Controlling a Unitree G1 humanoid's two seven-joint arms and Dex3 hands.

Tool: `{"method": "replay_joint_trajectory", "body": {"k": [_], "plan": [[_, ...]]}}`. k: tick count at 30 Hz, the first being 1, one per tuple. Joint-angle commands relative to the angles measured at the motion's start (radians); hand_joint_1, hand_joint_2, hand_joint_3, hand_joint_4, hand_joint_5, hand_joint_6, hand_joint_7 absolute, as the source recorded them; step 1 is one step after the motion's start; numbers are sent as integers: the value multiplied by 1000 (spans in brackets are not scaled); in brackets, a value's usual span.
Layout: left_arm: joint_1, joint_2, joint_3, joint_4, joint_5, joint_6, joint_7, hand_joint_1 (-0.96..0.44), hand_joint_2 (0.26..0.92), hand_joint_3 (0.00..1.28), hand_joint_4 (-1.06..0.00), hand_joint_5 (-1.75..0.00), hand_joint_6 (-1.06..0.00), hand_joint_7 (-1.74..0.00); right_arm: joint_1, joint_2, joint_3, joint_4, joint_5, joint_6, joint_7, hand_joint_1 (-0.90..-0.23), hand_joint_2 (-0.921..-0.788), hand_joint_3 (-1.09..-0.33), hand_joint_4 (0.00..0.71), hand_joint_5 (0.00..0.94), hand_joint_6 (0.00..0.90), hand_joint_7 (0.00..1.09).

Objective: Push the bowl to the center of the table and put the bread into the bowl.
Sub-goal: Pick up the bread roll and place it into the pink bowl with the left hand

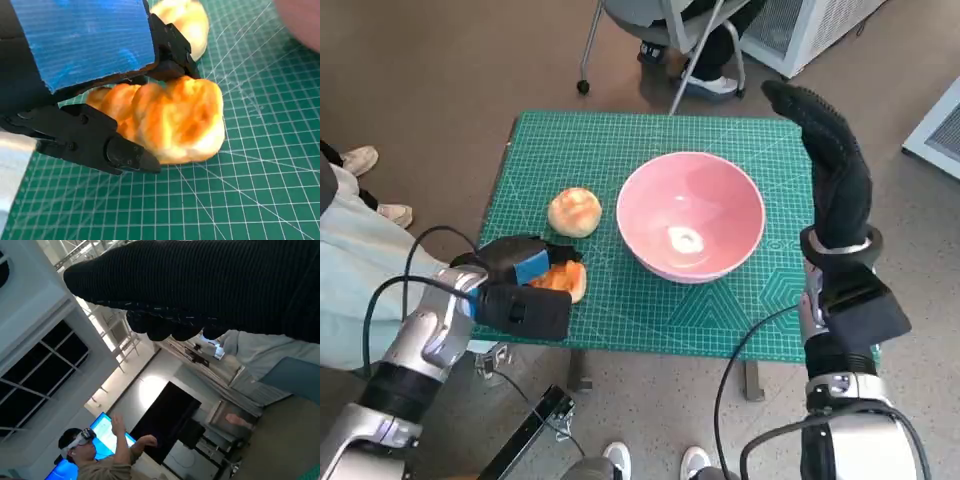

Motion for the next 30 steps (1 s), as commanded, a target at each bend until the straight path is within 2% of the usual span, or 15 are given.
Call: {"method": "replay_joint_trajectory", "body": {"k": [1, 9, 14, 22, 30], "plan": [[43, 39, 39, -93, -48, 5, -62, 0, 886, 141, -653, -1281, -647, -1062, 33, 9, 5, 2, 22, 15, 20, -604, -921, -741, 329, 4, 46, 834], [83, 60, 175, -362, -197, 80, -169, 2, 917, 79, -671, -1220, -631, -1134, 35, 9, 6, 1, 37, 20, 32, -609, -921, -740, 325, 1, 35, 833], [66, 44, 257, -504, -288, 118, -182, 2, 919, 69, -700, -1143, -615, -1197, 31, 10, 3, 6, 49, 26, 43, -607, -921, -739, 326, 2, 34, 835], [-39, -58, 304, -574, -330, 103, -58, 3, 914, 54, -743, -1100, -626, -1181, 27, 13, 1, 18, 67, 30, 63, -600, -921, -740, 326, 2, 33, 835], [-178, -221, 220, -418, -226, -47, 179, 3, 902, 35, -779, -1092, -690, -1084, 29, 21, 3, 14, 67, 33, 66, -598, -921, -742, 326, 1, 31, 839]]}}
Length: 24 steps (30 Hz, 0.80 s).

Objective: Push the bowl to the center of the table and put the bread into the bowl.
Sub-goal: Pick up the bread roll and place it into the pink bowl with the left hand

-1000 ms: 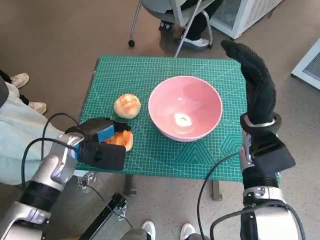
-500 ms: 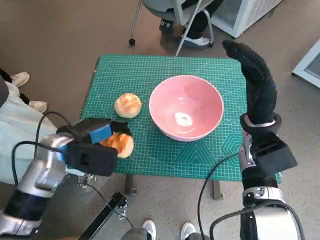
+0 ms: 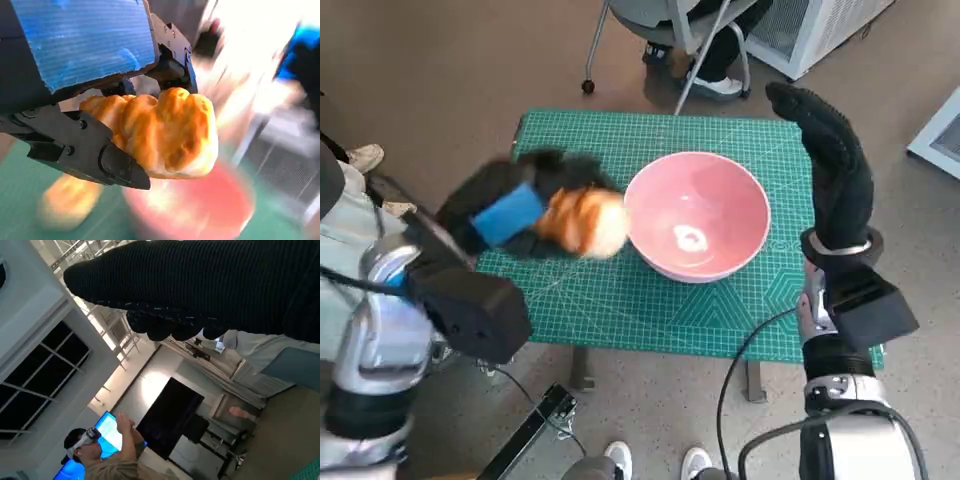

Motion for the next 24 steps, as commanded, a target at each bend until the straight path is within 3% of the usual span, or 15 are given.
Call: {"method": "replay_joint_trajectory", "body": {"k": [1, 5, 13, 15, 17, 18, 20, 24], "plan": [[-84, -90, -61, 137, 61, -103, 131, 3, 901, 33, -782, -1089, -695, -1077, 21, 12, 0, 9, 7, 14, 11, -598, -921, -743, 325, 1, 30, 840], [-150, -143, -111, 297, 106, -172, 203, 2, 907, 28, -778, -1083, -683, -1097, 24, 12, -3, 7, 13, 16, 18, -600, -921, -742, 328, 2, 28, 843], [-279, -208, -188, 591, 144, -224, 221, 1, 920, 55, -714, -1121, -630, -1184, 34, 10, -9, -7, 34, 20, 40, -602, -921, -739, 330, 3, 28, 844], [-305, -222, -200, 665, 138, -230, 200, 0, 920, 79, -681, -1157, -608, -1204, 38, 9, -10, -12, 40, 21, 46, -603, -921, -738, 332, 4, 29, 843], [-325, -230, -211, 726, 124, -229, 162, 0, 921, 208, -527, -1305, -467, -1356, 41, 9, -11, -17, 45, 21, 51, -600, -921, -737, 333, 4, 30, 841], [-332, -231, -214, 747, 118, -229, 145, -9, 905, 220, -460, -1201, -409, -1265, 42, 9, -11, -19, 48, 21, 54, -598, -921, -737, 333, 4, 31, 840], [-348, -232, -229, 793, 106, -216, 73, -44, 876, 202, -308, -692, -273, -883, 47, 8, -13, -25, 53, 21, 58, -593, -921, -737, 332, 3, 32, 838], [-377, -221, -242, 837, 96, -195, -33, -100, 853, 133, -155, -189, -124, -559, 59, 4, -17, -40, 54, 16, 59, -579, -921, -736, 328, 1, 36, 832]]}}
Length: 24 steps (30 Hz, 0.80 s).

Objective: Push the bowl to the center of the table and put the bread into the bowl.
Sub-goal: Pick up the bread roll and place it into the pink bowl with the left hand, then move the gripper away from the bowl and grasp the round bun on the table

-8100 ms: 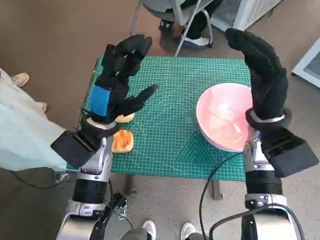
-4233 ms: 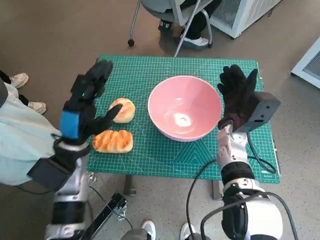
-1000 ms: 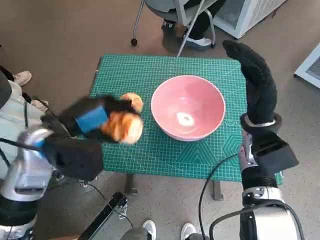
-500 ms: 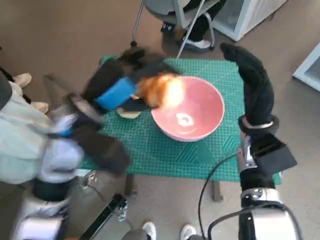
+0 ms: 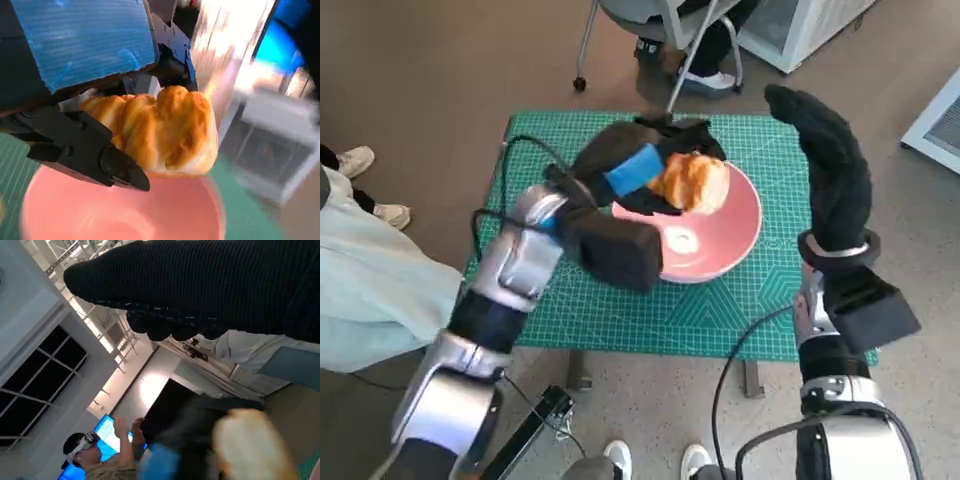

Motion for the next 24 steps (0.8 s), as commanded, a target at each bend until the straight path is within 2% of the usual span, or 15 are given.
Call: {"method": "replay_joint_trajectory", "body": {"k": [1, 4, 12, 15, 20, 24], "plan": [[-45, 13, -10, 43, -26, 19, -107, -107, 851, 128, -143, -159, -112, -540, 38, -10, -7, -12, 13, 5, 11, -576, -921, -736, 328, 1, 36, 831], [-47, 22, 1, 51, -36, 17, -135, -157, 837, 101, -81, -54, -56, -465, 42, -14, -11, -15, 16, 4, 14, -569, -921, -736, 320, 0, 37, 825], [-54, 44, 66, 116, -120, -41, -162, -243, 843, 52, -11, -4, -31, -389, 40, -20, -20, -3, 0, -3, -2, -561, -921, -736, 316, 0, 36, 816], [-63, 63, 91, 133, -140, -59, -157, -231, 852, 32, -6, -2, -61, -331, 38, -20, -22, 1, -9, -5, -10, -559, -921, -737, 316, 0, 36, 815], [-79, 111, 119, 153, -134, -75, -126, -170, 870, 8, -42, -4, -196, -148, 35, -18, -25, 10, -19, -11, -22, -559, -921, -738, 316, 0, 36, 815], [-88, 153, 122, 154, -105, -61, -95, -136, 872, 3, -71, -4, -258, -83, 32, -16, -25, 16, -23, -14, -28, -561, -921, -737, 316, 0, 37, 814]]}}
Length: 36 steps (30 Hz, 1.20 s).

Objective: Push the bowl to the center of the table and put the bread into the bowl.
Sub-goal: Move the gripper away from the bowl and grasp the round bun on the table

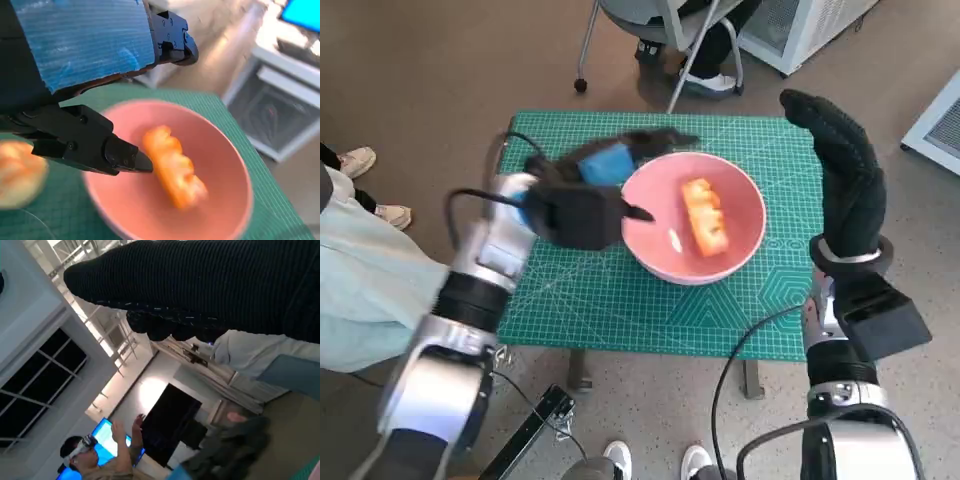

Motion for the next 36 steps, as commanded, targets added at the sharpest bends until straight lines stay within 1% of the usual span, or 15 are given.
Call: {"method": "replay_joint_trajectory", "body": {"k": [1, 6, 11, 15, 24, 29, 36], "plan": [[-37, 58, 13, 13, 22, 6, 37, -120, 872, 2, -79, -6, -270, -74, 18, 2, -1, 21, -14, 0, -11, -561, -921, -736, 316, 0, 38, 814], [-48, 98, -2, 43, 73, 49, 90, -97, 868, 0, -103, -11, -298, -55, 14, 2, 2, 24, -18, -2, -15, -563, -921, -735, 316, 0, 39, 815], [-61, 119, -19, 119, 108, 45, 130, -109, 859, 0, -121, -13, -317, -49, 11, 6, 3, 26, -13, -2, -11, -564, -921, -735, 316, 0, 40, 814], [-77, 124, -35, 186, 126, 35, 139, -116, 854, 0, -125, -9, -324, -42, 8, 9, 3, 28, -8, 0, -7, -571, -921, -733, 316, 0, 40, 814], [-112, 106, -72, 315, 156, 52, 155, -112, 835, 0, -125, -3, -326, -29, 1, 16, 4, 33, 0, 2, 0, -584, -921, -730, 316, 0, 39, 816], [-126, 87, -97, 355, 172, 72, 173, -114, 825, 0, -124, -2, -326, -23, 1, 15, 5, 30, 5, 3, 5, -588, -921, -729, 317, 0, 39, 817], [-139, 56, -140, 403, 212, 107, 192, -107, 814, 0, -123, 0, -324, -16, 3, 10, 7, 25, 2, -3, 5, -584, -921, -730, 317, 0, 39, 818]]}}
